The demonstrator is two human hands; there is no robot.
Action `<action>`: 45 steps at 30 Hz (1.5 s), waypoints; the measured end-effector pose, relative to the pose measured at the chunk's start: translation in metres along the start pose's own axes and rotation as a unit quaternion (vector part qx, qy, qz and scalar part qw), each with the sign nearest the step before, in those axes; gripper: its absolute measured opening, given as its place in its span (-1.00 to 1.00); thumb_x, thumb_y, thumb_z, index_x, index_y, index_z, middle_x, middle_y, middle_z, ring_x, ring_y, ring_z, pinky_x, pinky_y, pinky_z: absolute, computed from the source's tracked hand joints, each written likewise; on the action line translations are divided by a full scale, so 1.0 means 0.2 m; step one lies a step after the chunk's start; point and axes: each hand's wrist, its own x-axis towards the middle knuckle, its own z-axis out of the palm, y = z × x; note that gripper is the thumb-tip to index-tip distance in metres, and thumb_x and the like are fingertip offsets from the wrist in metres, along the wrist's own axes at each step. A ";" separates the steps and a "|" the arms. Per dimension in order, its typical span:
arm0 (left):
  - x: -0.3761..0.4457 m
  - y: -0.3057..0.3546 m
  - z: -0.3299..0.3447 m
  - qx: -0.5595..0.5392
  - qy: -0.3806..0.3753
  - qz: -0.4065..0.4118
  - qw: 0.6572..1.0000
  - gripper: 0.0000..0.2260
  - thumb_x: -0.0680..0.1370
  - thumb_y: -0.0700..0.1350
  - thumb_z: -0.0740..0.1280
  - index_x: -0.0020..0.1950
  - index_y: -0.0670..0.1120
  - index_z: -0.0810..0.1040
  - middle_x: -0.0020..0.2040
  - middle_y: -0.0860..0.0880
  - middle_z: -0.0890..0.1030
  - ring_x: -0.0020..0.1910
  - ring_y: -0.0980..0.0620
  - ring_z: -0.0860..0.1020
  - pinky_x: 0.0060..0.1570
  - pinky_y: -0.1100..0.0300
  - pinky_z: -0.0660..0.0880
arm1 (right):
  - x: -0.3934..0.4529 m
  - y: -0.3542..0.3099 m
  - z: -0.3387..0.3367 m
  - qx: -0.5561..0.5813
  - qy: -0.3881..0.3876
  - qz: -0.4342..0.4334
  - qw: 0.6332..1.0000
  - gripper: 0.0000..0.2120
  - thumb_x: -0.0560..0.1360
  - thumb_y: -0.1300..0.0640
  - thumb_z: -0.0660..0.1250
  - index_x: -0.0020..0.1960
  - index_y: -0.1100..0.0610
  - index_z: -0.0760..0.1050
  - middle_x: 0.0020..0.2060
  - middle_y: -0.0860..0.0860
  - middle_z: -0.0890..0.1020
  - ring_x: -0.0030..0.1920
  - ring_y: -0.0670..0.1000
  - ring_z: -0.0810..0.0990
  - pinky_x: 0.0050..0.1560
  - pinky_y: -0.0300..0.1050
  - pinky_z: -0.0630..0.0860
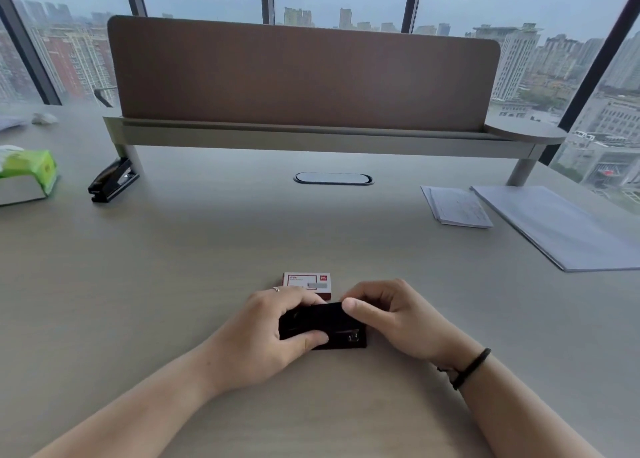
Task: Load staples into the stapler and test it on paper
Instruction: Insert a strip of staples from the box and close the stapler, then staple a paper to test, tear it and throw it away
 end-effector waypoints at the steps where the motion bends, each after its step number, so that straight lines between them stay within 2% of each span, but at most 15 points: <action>1: 0.00 0.00 0.00 -0.004 -0.001 -0.003 1.000 -0.75 0.44 0.00 0.51 0.09 0.18 0.60 -0.03 0.19 0.65 0.01 0.14 0.61 -0.05 0.15 0.54 | 0.00 0.00 0.00 0.001 0.000 0.006 1.000 -0.81 0.55 -0.05 0.36 -0.11 0.02 0.67 -0.26 -0.06 0.68 -0.22 -0.15 0.57 -0.14 -0.21 0.48; 3: 0.00 0.00 0.01 -0.006 -0.007 -0.007 1.000 -0.77 0.44 -0.01 0.51 0.06 0.17 0.60 -0.05 0.16 0.65 -0.01 0.12 0.60 -0.07 0.17 0.54 | 0.01 0.00 -0.01 0.003 -0.009 0.022 1.000 -0.87 0.54 0.04 0.39 -0.12 0.03 0.68 -0.26 -0.06 0.68 -0.23 -0.14 0.59 -0.14 -0.20 0.49; 8: 0.01 0.00 0.02 0.004 -0.016 -0.004 1.000 -0.79 0.44 0.01 0.50 0.04 0.15 0.58 -0.08 0.17 0.62 -0.06 0.15 0.58 -0.16 0.32 0.50 | 0.01 0.01 -0.01 0.008 -0.009 0.035 0.999 -0.91 0.53 0.11 0.42 -0.10 0.09 0.69 -0.18 0.10 0.74 -0.20 -0.08 0.62 -0.11 -0.12 0.54; 11: 0.01 0.00 0.02 0.002 -0.012 -0.003 1.000 -0.79 0.45 -0.01 0.51 0.03 0.14 0.59 -0.10 0.16 0.62 -0.11 0.16 0.58 -0.21 0.40 0.45 | 0.01 0.01 0.00 0.012 -0.003 0.041 0.999 -0.91 0.53 0.13 0.42 -0.10 0.10 0.69 -0.21 0.03 0.73 -0.21 -0.10 0.62 -0.11 -0.14 0.53; 15: 0.00 0.00 0.01 -0.016 -0.008 -0.005 1.000 -0.80 0.45 0.02 0.50 0.04 0.15 0.59 -0.08 0.19 0.61 -0.07 0.14 0.59 -0.14 0.26 0.53 | 0.00 0.01 0.00 0.006 0.009 0.037 0.999 -0.85 0.56 0.05 0.39 -0.09 0.09 0.68 -0.23 0.01 0.72 -0.21 -0.12 0.61 -0.11 -0.14 0.51; 19: 0.00 -0.01 0.02 -0.015 -0.002 0.000 1.000 -0.77 0.44 0.03 0.50 0.07 0.13 0.60 -0.07 0.22 0.61 -0.06 0.14 0.59 -0.14 0.22 0.54 | -0.01 0.00 0.01 -0.005 0.010 0.031 0.999 -0.82 0.57 0.02 0.36 -0.10 0.08 0.68 -0.24 -0.06 0.70 -0.21 -0.14 0.60 -0.11 -0.15 0.51; 23: 0.01 -0.02 0.01 -0.005 0.002 0.009 1.000 -0.76 0.43 0.05 0.51 0.08 0.13 0.61 -0.05 0.18 0.62 -0.02 0.19 0.59 -0.07 0.32 0.49 | 0.00 0.01 0.00 -0.008 0.011 0.025 1.000 -0.81 0.57 -0.01 0.36 -0.10 0.07 0.68 -0.23 -0.05 0.71 -0.20 -0.14 0.60 -0.11 -0.14 0.52; 26: 0.03 -0.02 0.00 -0.016 -0.002 0.014 1.000 -0.75 0.44 0.09 0.50 0.08 0.13 0.62 -0.06 0.18 0.63 -0.06 0.16 0.60 -0.06 0.28 0.52 | 0.00 0.01 0.00 0.002 0.014 0.013 1.000 -0.72 0.51 -0.13 0.35 -0.10 0.07 0.68 -0.23 0.04 0.71 -0.20 -0.12 0.59 -0.12 -0.12 0.50; 28: 0.07 0.02 -0.01 -0.022 0.018 0.027 0.999 -0.81 0.46 0.06 0.49 0.05 0.10 0.64 -0.10 0.16 0.65 -0.14 0.13 0.60 -0.12 0.26 0.54 | 0.01 0.02 -0.02 0.016 0.034 0.012 0.999 -0.62 0.46 -0.21 0.34 -0.11 0.10 0.67 -0.19 0.21 0.69 -0.23 -0.07 0.56 -0.16 -0.10 0.45; 30: 0.14 0.08 -0.02 -0.029 0.036 0.035 0.998 -0.90 0.49 0.01 0.47 -0.02 0.07 0.67 -0.17 0.08 0.68 -0.21 0.11 0.59 -0.20 0.24 0.53 | 0.04 0.03 -0.05 0.025 0.063 0.027 0.997 -0.62 0.46 -0.20 0.37 -0.12 0.12 0.67 -0.18 0.30 0.66 -0.28 -0.03 0.51 -0.20 -0.07 0.42; 32: 0.23 0.13 -0.01 -0.011 0.040 0.044 0.998 -0.96 0.52 -0.03 0.44 -0.06 0.04 0.68 -0.26 0.06 0.66 -0.26 0.09 0.59 -0.26 0.29 0.50 | 0.08 0.04 -0.10 0.025 0.097 0.044 0.994 -0.73 0.49 -0.10 0.42 -0.14 0.10 0.68 -0.18 0.27 0.68 -0.33 -0.03 0.52 -0.23 -0.10 0.44; 36: 0.51 0.20 0.06 0.029 0.030 0.036 0.998 -0.93 0.55 -0.06 0.40 -0.11 0.03 0.67 -0.38 0.16 0.58 -0.41 0.25 0.52 -0.36 0.46 0.37 | 0.16 0.08 -0.25 -0.020 0.190 0.069 0.979 -0.86 0.48 0.00 0.46 -0.16 0.06 0.69 -0.29 0.11 0.69 -0.38 -0.10 0.51 -0.31 -0.17 0.45; 39: 0.77 0.20 0.17 0.014 0.024 -0.009 1.000 -0.92 0.54 -0.07 0.39 -0.09 0.01 0.69 -0.30 0.19 0.60 -0.31 0.27 0.53 -0.27 0.46 0.35 | 0.21 0.17 -0.40 -0.064 0.255 0.093 0.960 -0.90 0.46 0.00 0.48 -0.14 0.02 0.67 -0.31 -0.02 0.67 -0.37 -0.08 0.51 -0.32 -0.18 0.47; 42: 1.01 0.19 0.30 -0.002 0.012 -0.063 0.998 -0.90 0.52 -0.08 0.39 -0.08 -0.04 0.70 -0.30 0.14 0.60 -0.22 0.08 0.57 -0.13 0.27 0.48 | 0.25 0.29 -0.58 -0.120 0.312 0.114 0.936 -0.90 0.46 -0.01 0.46 -0.08 0.01 0.64 -0.21 -0.06 0.69 -0.25 -0.07 0.59 -0.14 -0.13 0.54; 45: 1.18 0.21 0.41 -0.050 -0.007 -0.110 0.993 -0.89 0.52 -0.10 0.38 -0.12 -0.08 0.68 -0.30 0.04 0.63 -0.20 -0.02 0.61 0.00 0.11 0.60 | 0.28 0.44 -0.77 -0.187 0.353 0.147 0.905 -0.85 0.46 -0.05 0.42 -0.01 -0.02 0.62 -0.11 -0.07 0.67 -0.07 0.00 0.63 -0.03 -0.09 0.54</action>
